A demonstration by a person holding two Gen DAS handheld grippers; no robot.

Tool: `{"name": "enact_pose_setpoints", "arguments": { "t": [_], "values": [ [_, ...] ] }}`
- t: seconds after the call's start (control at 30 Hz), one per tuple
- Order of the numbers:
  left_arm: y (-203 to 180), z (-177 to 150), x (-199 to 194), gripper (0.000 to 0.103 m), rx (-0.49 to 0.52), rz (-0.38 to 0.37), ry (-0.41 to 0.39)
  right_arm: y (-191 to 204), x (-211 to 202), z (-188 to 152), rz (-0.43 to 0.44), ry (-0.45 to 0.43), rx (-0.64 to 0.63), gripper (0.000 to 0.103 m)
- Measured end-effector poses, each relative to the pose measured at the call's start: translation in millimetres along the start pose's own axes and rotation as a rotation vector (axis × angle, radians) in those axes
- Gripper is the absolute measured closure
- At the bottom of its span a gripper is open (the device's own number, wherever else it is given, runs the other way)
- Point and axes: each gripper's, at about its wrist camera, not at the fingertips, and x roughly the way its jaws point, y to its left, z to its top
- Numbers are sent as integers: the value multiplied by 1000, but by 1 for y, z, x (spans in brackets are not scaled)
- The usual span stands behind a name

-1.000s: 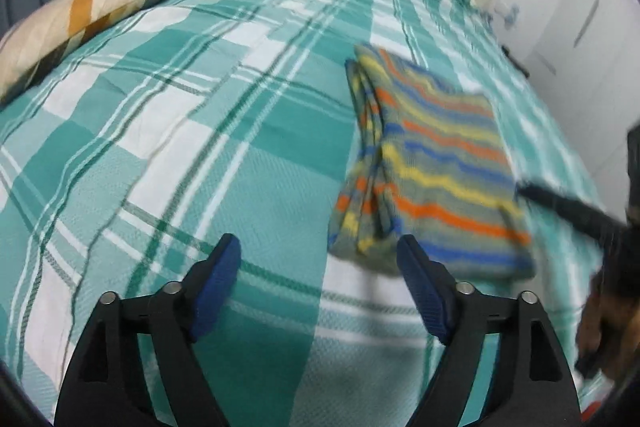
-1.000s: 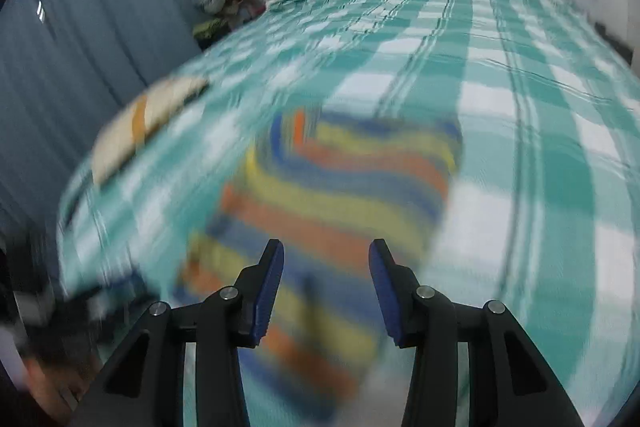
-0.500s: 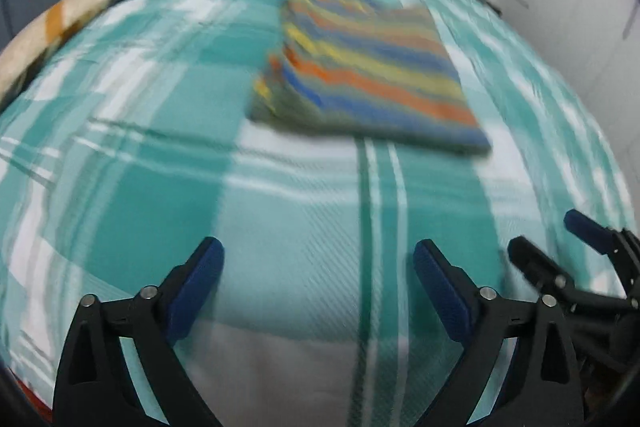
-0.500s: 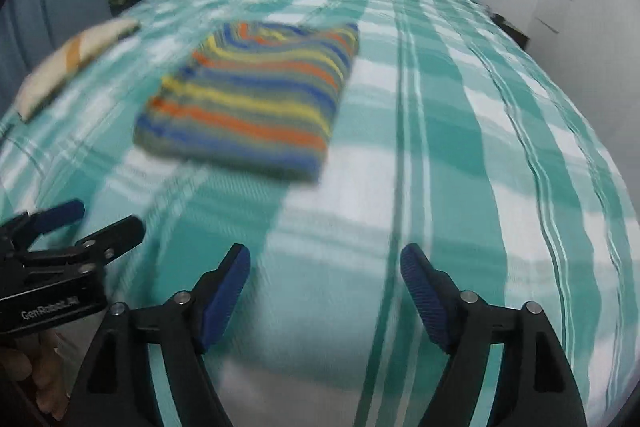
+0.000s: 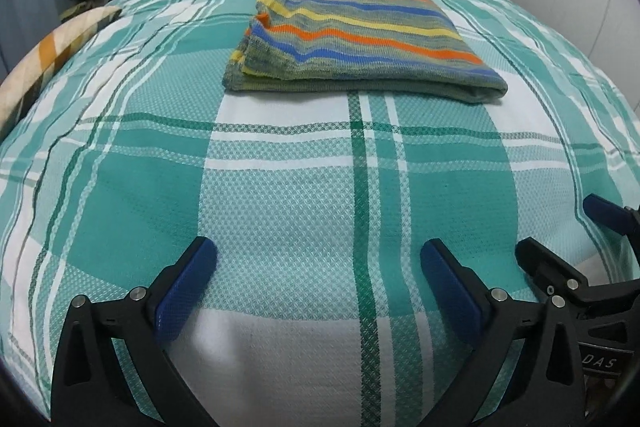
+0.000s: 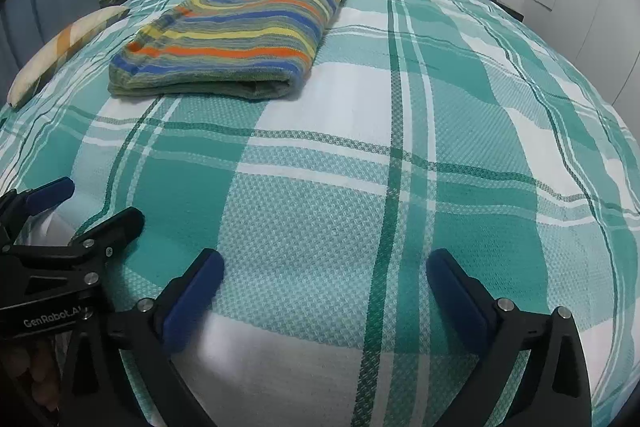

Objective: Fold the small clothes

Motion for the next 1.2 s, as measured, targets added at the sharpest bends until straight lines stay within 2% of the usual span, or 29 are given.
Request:
{"name": "enact_pose_setpoints", "arguments": {
  "t": [0.3,0.37,0.43,0.47,0.53,0.63,0.73,0.77,0.83,0.9,1.0,1.1,1.17,1.2],
  "values": [
    [-2,0,1,1,6,6,2,1,3,-1,3,6,-3,0],
    [-1,4,-2,1,21,-13,29,0,2,-1,12,13,-3,0],
    [5,11,-10,2,47,-69,89,-5,0,3,47,38,2,1],
    [13,17,-17,2,44,-108,108,-10,-5,7,92,62,-1,2],
    [32,33,-28,2,8,-156,84,-24,-12,16,160,64,19,4],
    [66,83,-33,2,-93,-231,30,-52,-16,48,264,21,83,11],
    [80,134,-13,2,-142,-288,29,-72,-1,98,404,2,159,17],
    [82,152,2,2,-144,-287,39,-78,12,119,473,6,198,20],
    [85,176,31,2,-144,-260,66,-81,33,145,543,18,228,23],
    [90,185,54,3,-156,-261,102,-82,57,165,579,28,245,24],
    [94,191,85,4,-184,-306,149,-83,98,186,658,60,306,33],
    [93,196,103,7,-214,-331,143,-74,131,196,777,96,354,42],
    [88,204,113,35,-228,-353,140,-63,149,200,810,95,392,43],
    [85,208,118,79,-235,-383,159,-60,152,201,808,89,406,48]
  ]
}}
